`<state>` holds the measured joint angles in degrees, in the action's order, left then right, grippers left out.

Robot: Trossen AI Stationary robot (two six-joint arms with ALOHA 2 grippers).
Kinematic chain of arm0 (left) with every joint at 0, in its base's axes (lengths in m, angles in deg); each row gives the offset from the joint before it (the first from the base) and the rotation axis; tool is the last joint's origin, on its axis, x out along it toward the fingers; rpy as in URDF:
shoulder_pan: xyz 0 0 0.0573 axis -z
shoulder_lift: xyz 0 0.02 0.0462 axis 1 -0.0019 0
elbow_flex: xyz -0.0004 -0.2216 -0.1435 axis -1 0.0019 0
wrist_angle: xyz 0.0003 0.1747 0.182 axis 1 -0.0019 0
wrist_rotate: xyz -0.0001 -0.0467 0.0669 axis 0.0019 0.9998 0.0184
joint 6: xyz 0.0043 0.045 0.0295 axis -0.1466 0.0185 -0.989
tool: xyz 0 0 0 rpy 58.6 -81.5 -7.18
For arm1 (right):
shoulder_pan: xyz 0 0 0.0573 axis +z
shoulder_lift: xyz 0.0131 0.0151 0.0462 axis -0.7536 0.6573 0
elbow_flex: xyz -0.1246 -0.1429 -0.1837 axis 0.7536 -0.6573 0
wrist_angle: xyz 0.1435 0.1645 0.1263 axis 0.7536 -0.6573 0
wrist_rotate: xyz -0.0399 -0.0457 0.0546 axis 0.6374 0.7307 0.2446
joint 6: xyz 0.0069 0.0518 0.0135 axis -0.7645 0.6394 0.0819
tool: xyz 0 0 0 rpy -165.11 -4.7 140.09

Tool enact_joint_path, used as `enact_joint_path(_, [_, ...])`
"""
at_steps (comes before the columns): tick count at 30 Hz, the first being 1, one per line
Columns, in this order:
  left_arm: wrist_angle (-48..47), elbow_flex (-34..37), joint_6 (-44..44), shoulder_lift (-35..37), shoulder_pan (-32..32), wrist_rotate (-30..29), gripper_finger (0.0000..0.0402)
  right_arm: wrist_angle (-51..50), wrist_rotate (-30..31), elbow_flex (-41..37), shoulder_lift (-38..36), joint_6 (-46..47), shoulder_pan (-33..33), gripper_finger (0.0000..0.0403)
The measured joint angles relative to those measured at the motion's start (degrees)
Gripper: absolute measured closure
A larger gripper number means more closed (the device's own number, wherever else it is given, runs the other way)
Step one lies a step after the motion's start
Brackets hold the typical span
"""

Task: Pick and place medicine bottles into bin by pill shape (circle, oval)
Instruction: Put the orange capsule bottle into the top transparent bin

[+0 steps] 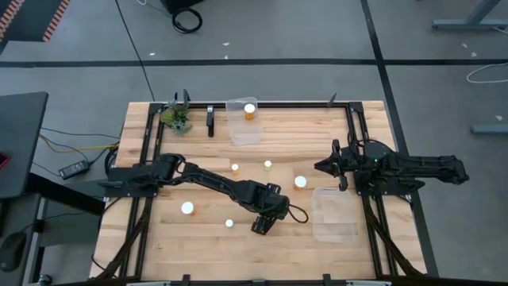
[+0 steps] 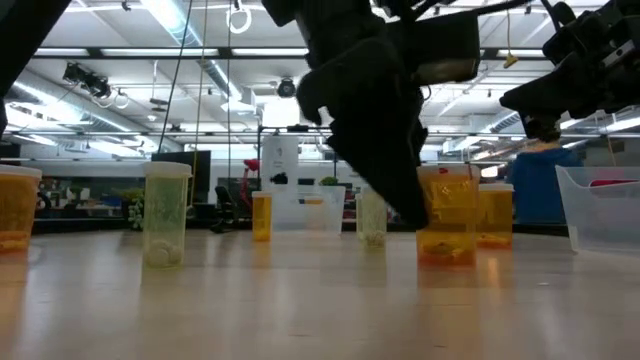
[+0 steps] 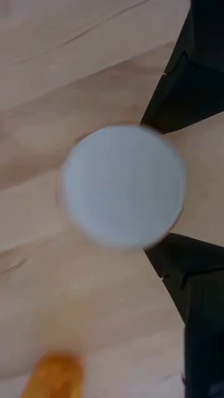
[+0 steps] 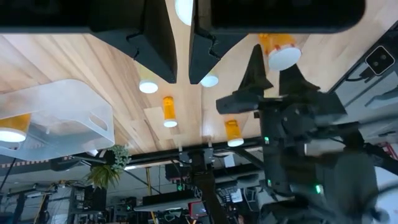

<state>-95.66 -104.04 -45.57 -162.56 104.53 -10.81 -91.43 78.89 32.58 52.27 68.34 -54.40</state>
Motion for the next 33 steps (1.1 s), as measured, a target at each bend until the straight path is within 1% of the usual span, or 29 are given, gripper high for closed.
enact_joint_path(3, [3.3, -0.2, 0.5, -0.5, 0.4, 0.1, 0.0129, 0.0, 0.0, 0.0, 0.0, 0.0, 0.0, 0.0354])
enact_joint_path(5, [3.0, -0.1, 0.5, -0.5, 0.7, 0.1, 0.0129, 0.0, 0.0, 0.0, 0.0, 0.0, 0.0, 0.0354])
enact_joint_path(8, [5.5, -0.2, 0.6, -1.2, 1.0, 0.0, 0.0131, 0.0, 0.0, 0.0, 0.0, 0.0, 0.0, 0.0354])
enact_joint_path(15, [6.9, -0.1, 2.4, -1.7, 1.1, 0.0, 0.0138, -0.1, 0.0, 0.0, 0.0, 0.0, 0.0, 0.0354])
enact_joint_path(25, [11.6, -0.1, 3.6, -1.8, 1.1, 0.0, 0.0139, 0.0, 0.0, 0.0, 0.0, 0.0, 0.0, 0.0354])
enact_joint_path(33, [13.0, -0.1, 3.5, -1.8, 1.0, 0.0, 0.0161, 0.0, 0.0, 0.0, 0.0, 0.0, 0.0, 0.0354])
